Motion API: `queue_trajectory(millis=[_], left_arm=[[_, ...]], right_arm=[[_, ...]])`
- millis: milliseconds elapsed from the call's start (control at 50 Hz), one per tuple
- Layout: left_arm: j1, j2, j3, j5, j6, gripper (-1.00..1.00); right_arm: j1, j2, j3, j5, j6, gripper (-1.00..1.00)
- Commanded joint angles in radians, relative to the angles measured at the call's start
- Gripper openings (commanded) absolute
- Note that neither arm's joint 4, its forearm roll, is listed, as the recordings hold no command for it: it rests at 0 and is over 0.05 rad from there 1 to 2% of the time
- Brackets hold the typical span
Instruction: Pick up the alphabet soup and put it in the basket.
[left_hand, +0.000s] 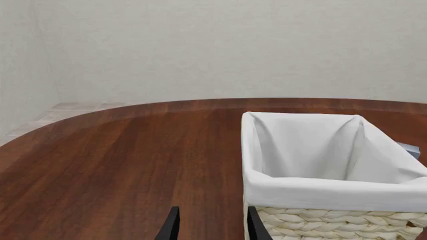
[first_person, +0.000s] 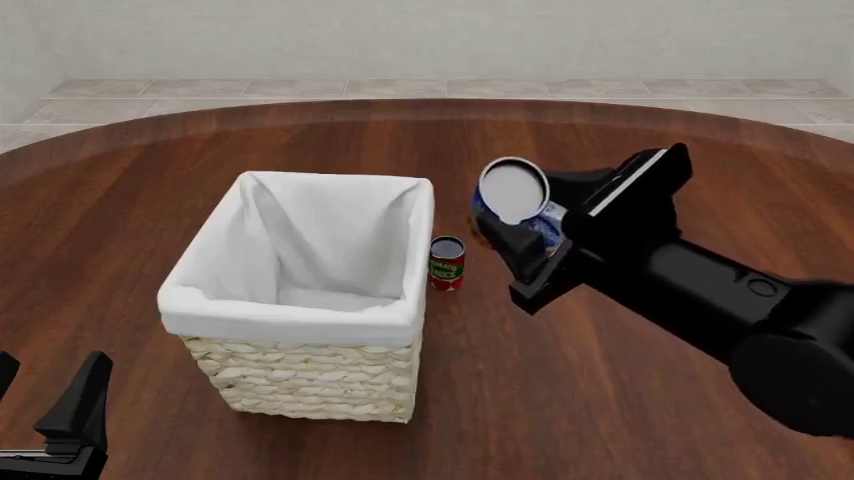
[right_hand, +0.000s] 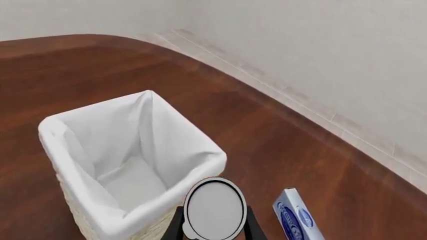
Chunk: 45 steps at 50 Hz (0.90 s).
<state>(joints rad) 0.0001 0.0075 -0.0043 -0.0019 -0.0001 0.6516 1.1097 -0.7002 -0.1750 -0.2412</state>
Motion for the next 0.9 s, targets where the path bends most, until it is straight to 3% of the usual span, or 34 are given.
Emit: queue_trajectory(millis=[20, 200, 900], left_arm=[[0.000, 0.000, 0.000, 0.000, 0.000, 1.00], [0.000, 0.000, 0.000, 0.000, 0.000, 1.00], [0.000, 0.000, 0.000, 0.000, 0.000, 1.00]], right_arm=[[0.011, 0.044, -0.046, -0.018, 0.012, -1.00], [0.035, 0.073, -0.088, -0.011, -0.008, -1.00], [0.071, 0.170, -0.200, 0.001, 0.004, -1.00]])
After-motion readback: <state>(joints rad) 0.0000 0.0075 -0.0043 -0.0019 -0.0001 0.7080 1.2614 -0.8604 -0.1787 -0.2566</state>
